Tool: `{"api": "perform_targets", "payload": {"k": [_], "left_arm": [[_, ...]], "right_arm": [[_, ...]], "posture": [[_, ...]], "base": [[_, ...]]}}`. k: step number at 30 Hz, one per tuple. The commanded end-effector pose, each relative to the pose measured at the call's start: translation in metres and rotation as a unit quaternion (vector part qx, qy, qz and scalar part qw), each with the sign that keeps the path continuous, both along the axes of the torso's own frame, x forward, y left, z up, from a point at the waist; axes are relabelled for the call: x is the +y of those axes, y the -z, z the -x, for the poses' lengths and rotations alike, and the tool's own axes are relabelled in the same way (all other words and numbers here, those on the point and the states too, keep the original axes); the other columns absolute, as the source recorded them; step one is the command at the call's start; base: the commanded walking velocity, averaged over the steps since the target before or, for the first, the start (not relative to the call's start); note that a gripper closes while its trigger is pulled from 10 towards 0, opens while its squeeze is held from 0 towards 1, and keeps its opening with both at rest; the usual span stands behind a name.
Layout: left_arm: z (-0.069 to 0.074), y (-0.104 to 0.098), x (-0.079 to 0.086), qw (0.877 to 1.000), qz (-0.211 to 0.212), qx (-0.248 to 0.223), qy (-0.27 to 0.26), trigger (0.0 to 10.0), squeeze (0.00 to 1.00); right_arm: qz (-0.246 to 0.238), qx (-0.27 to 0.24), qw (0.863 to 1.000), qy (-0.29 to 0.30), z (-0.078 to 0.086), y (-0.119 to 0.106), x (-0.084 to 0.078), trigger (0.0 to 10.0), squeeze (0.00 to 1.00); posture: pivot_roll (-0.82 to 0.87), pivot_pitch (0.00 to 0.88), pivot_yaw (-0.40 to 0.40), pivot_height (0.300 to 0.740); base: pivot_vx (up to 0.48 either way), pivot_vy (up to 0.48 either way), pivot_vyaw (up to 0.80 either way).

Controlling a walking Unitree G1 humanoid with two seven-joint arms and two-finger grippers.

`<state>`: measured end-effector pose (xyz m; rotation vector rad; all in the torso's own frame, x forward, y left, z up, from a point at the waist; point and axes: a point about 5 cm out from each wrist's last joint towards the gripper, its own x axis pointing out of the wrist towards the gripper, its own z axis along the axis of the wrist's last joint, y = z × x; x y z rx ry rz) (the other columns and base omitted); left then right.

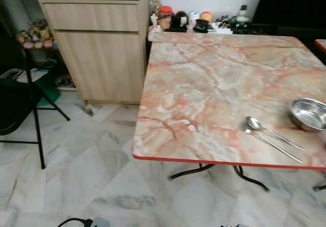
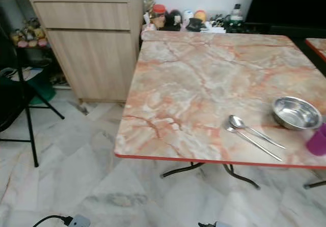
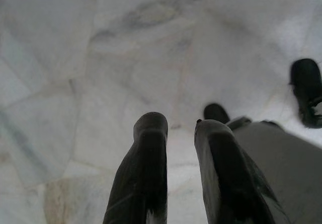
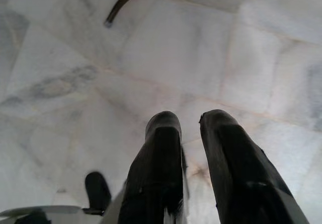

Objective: Setting the table

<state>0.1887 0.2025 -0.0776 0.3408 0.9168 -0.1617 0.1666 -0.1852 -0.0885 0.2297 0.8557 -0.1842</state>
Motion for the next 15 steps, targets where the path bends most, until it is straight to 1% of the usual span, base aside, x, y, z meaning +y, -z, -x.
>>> {"api": "perform_targets", "payload": {"k": [1, 6, 10, 15], "left_arm": [[0.0031, 0.0019, -0.0006, 1.000, -0.003, 0.008, 0.004, 10.0, 0.00], [0.0030, 0.0019, -0.0014, 1.000, -0.003, 0.007, 0.005, 10.0, 0.00], [0.0026, 0.0019, -0.0026, 1.000, -0.001, 0.007, 0.005, 10.0, 0.00], [0.0020, 0.0018, -0.0038, 1.000, 0.001, 0.005, 0.004, 10.0, 0.00]], "right_arm": [[-0.001, 0.012, 1.000, 0.008, 0.0056, 0.0024, -0.0028, 10.0, 0.00], [-0.001, 0.017, 1.000, 0.008, 0.0068, 0.0031, -0.0032, 10.0, 0.00], [0.000, 0.018, 1.000, 0.008, 0.0071, 0.0032, -0.0041, 10.0, 0.00], [-0.005, 0.013, 1.000, 0.005, 0.0067, 0.0027, -0.0041, 10.0, 0.00]], "posture": [[0.03, 0.104, -0.005, 0.740], [0.03, 0.104, -0.007, 0.740], [0.03, 0.106, -0.010, 0.740], [0.02, 0.106, -0.012, 0.740]], "base": [[0.000, -0.480, 0.00], [0.000, -0.480, 0.00], [0.000, -0.480, -0.67], [0.000, -0.480, 0.00]]}}
